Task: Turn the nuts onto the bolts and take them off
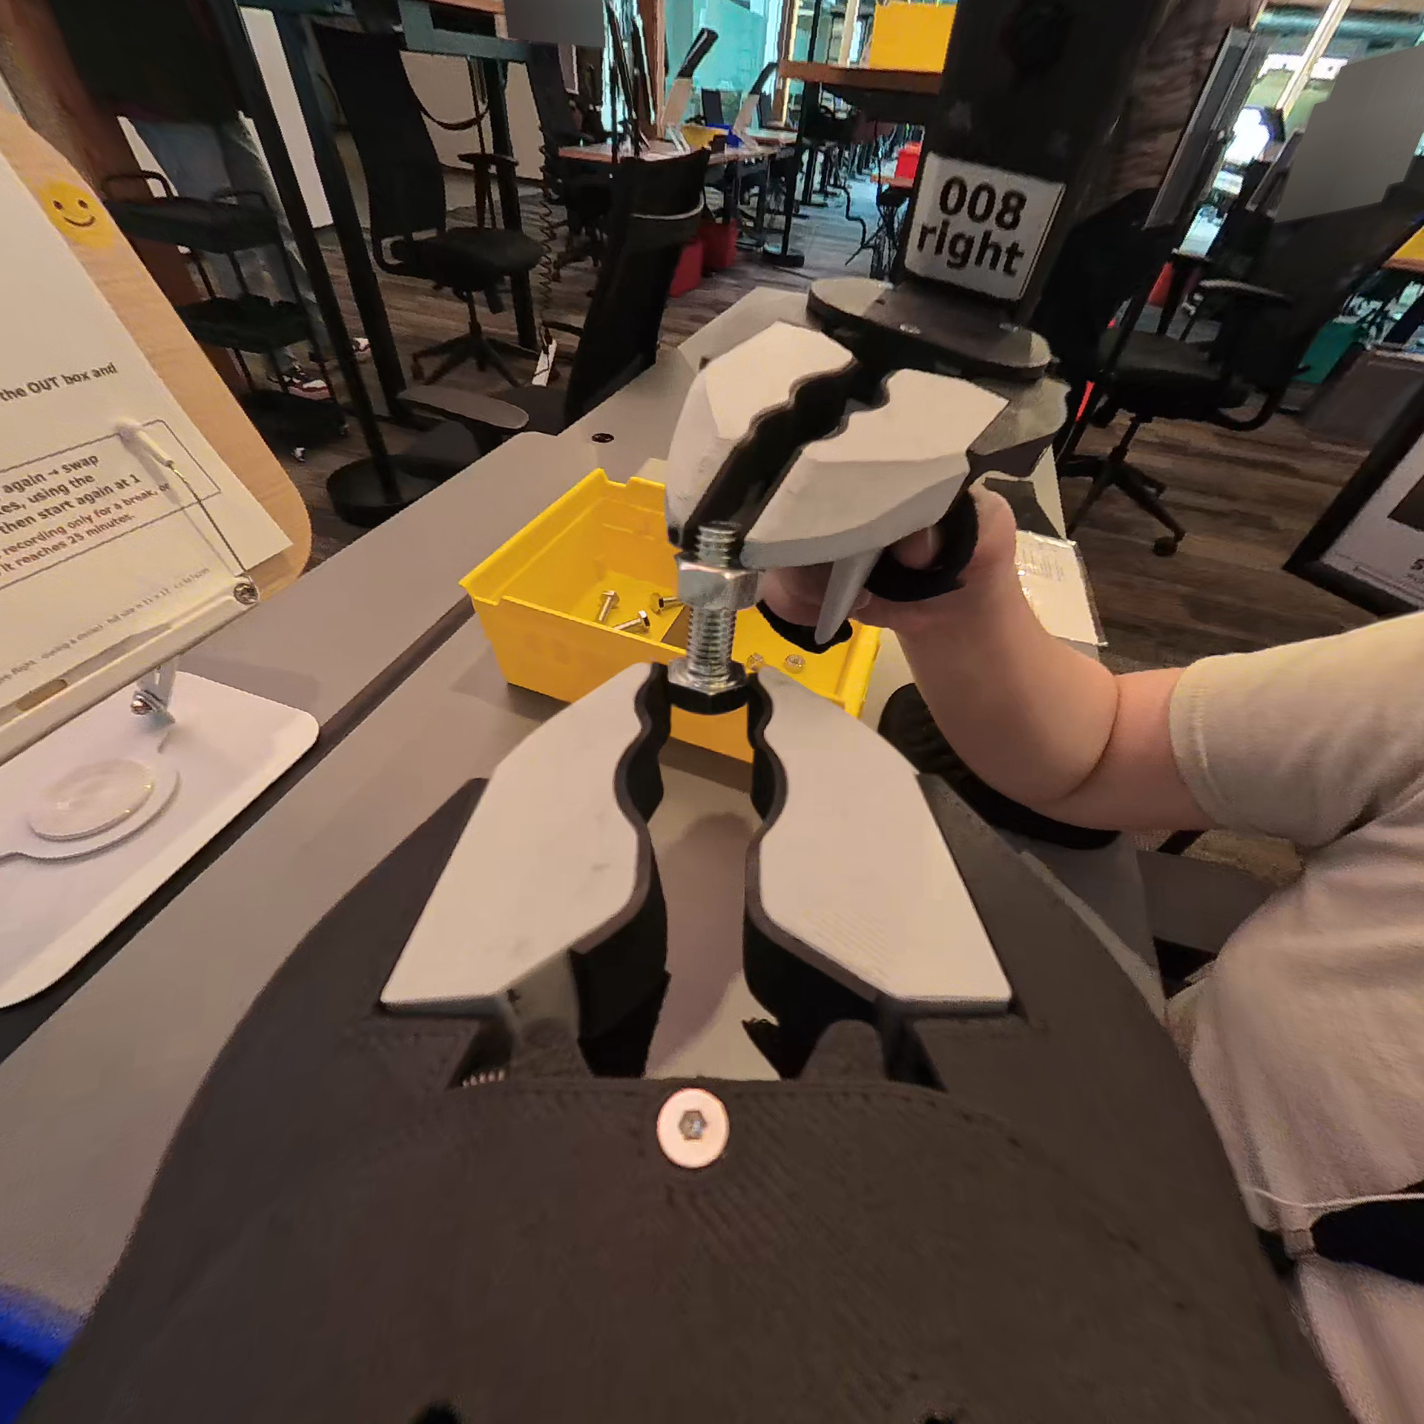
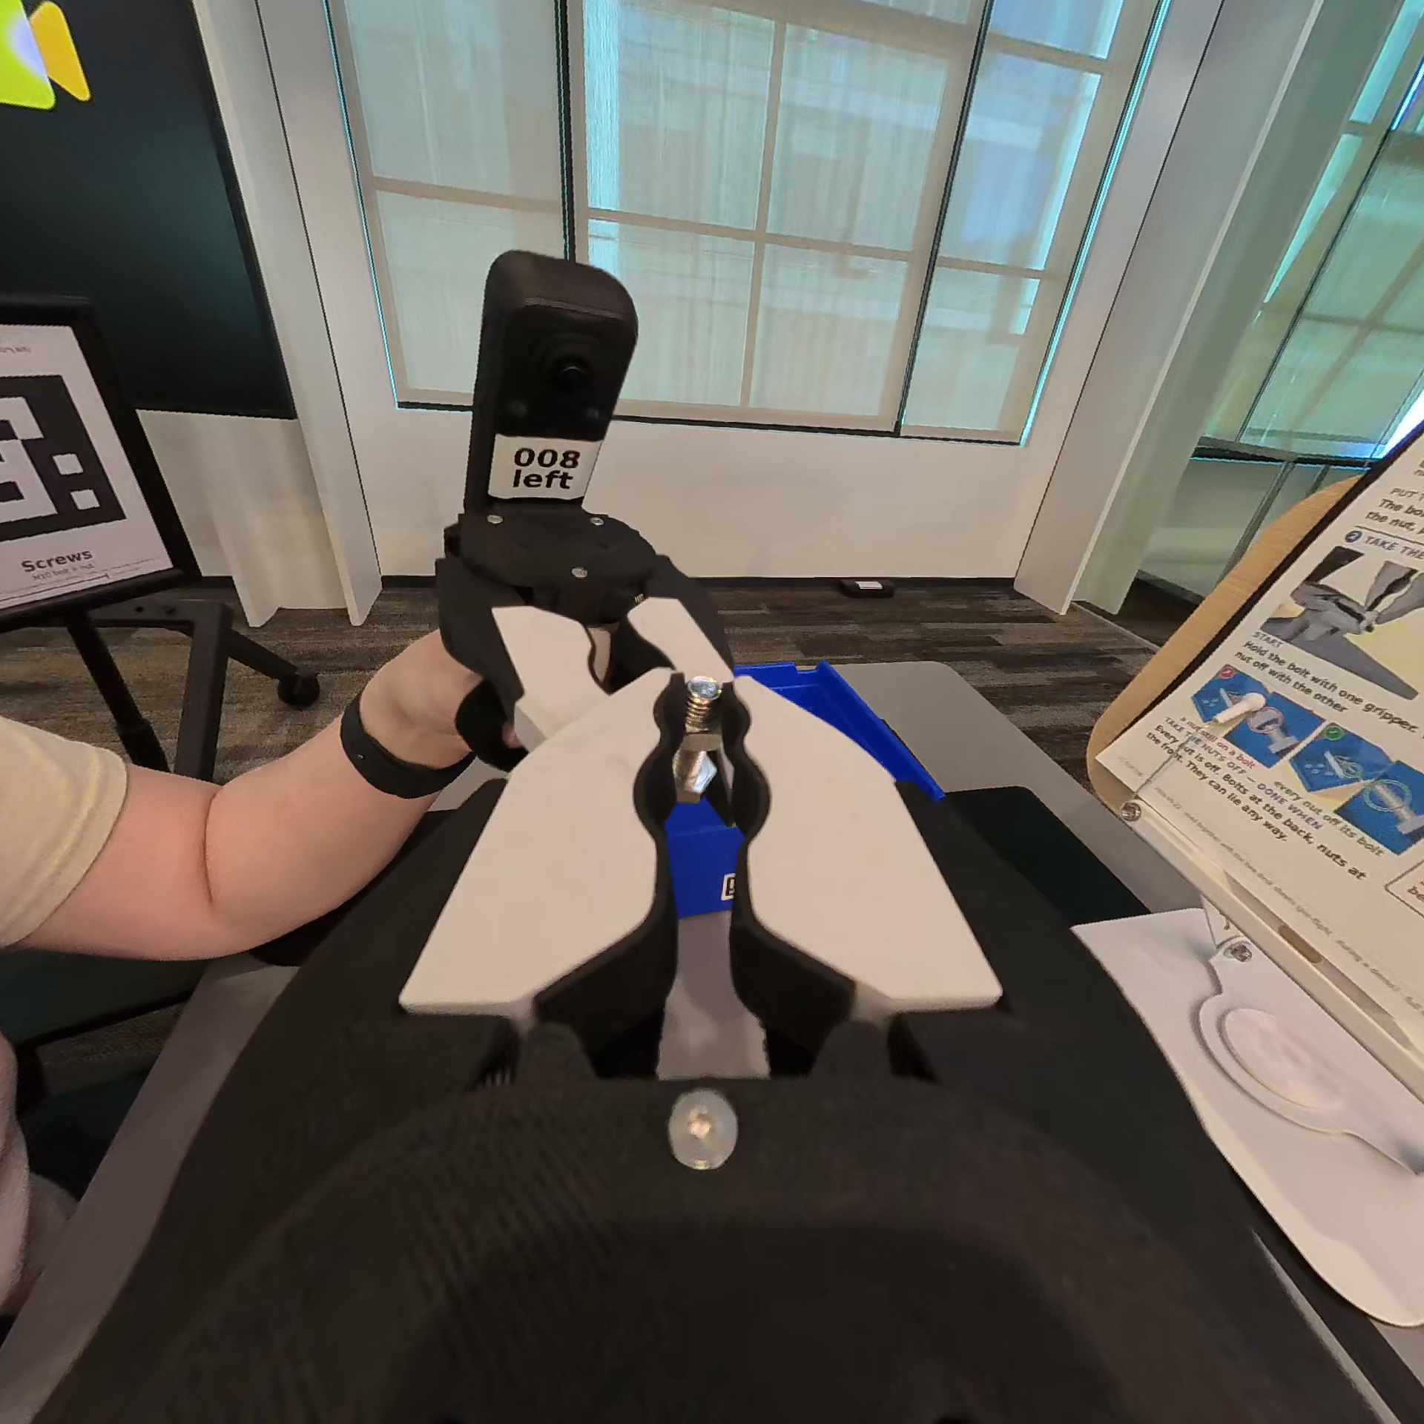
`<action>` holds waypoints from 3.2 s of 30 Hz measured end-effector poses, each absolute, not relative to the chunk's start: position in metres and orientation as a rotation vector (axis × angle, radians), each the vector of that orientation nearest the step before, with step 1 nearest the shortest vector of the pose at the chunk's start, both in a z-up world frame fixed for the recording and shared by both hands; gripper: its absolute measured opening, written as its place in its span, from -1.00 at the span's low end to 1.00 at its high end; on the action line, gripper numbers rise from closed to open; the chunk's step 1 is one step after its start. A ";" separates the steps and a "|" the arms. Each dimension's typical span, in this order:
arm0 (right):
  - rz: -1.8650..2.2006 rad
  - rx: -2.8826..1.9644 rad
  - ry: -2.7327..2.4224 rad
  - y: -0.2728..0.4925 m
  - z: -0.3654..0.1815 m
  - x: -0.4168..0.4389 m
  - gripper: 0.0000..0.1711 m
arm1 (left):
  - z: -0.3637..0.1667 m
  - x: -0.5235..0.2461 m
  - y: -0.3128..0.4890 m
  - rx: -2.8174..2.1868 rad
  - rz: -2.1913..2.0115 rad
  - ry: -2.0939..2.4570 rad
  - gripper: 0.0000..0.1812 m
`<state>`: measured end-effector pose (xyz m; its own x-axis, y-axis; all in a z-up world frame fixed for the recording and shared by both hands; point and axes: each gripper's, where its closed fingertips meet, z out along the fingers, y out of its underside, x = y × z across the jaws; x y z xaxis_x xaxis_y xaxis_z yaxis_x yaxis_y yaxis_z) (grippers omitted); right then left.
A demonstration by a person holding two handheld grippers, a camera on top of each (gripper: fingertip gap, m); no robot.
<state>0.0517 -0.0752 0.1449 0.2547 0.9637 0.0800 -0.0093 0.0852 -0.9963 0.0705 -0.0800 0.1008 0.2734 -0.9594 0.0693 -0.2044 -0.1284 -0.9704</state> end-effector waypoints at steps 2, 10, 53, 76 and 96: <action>0.960 -1.248 -1.051 -0.075 0.144 0.051 -0.89 | 0.099 0.071 -0.079 -1.556 -0.935 1.124 -0.80; 1.161 -1.145 -1.040 -0.090 0.158 0.056 -0.78 | 0.114 0.072 -0.091 -1.489 -1.082 1.112 -0.80; 1.351 -1.121 -1.069 -0.108 0.162 0.050 -0.66 | 0.126 0.073 -0.116 -1.421 -1.225 1.183 -0.81; 1.399 -1.126 -1.048 -0.102 0.165 0.061 -0.54 | 0.126 0.072 -0.121 -1.422 -1.219 1.210 -0.81; 1.503 -1.098 -0.996 -0.097 0.169 0.066 -0.52 | 0.131 0.076 -0.139 -1.383 -1.272 1.261 -0.81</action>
